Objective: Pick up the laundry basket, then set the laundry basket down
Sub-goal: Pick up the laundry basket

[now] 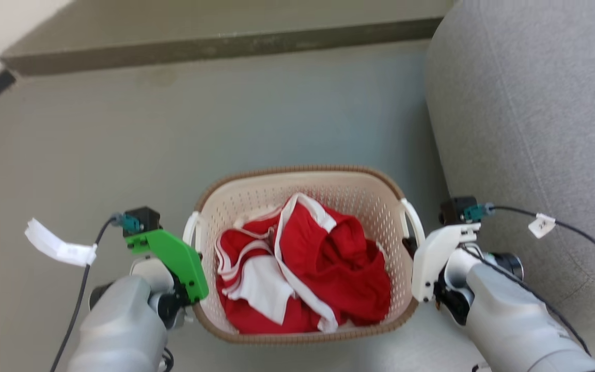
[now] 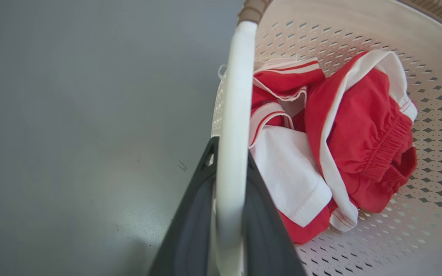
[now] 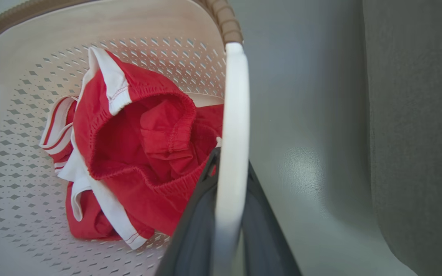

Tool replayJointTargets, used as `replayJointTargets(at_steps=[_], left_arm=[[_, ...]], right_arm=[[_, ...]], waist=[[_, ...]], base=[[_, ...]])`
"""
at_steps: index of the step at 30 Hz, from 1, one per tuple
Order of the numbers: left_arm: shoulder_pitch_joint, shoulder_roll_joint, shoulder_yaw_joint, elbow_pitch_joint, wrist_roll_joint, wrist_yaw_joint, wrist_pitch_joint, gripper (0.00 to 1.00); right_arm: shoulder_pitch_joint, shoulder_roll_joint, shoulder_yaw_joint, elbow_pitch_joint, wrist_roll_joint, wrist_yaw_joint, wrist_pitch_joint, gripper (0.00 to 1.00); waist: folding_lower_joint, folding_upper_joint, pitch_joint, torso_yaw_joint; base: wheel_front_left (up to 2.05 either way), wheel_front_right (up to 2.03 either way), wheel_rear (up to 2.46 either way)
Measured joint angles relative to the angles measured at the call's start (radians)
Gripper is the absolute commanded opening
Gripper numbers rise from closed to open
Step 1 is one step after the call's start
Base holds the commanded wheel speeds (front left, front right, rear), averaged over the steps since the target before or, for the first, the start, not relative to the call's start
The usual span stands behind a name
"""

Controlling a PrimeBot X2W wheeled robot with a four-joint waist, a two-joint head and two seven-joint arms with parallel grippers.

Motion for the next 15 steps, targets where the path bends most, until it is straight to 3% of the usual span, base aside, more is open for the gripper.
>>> replayJointTargets(at_steps=[15], left_arm=[[0.116,0.003,-0.001,0.014,-0.025,0.000,0.043,0.00]], right_arm=[[0.118,0.005,0.042,-0.013,0.056,0.000,0.061,0.00]], waist=[[0.0000,0.0000,-0.189,0.007]], base=[[0.00,0.00,0.00]])
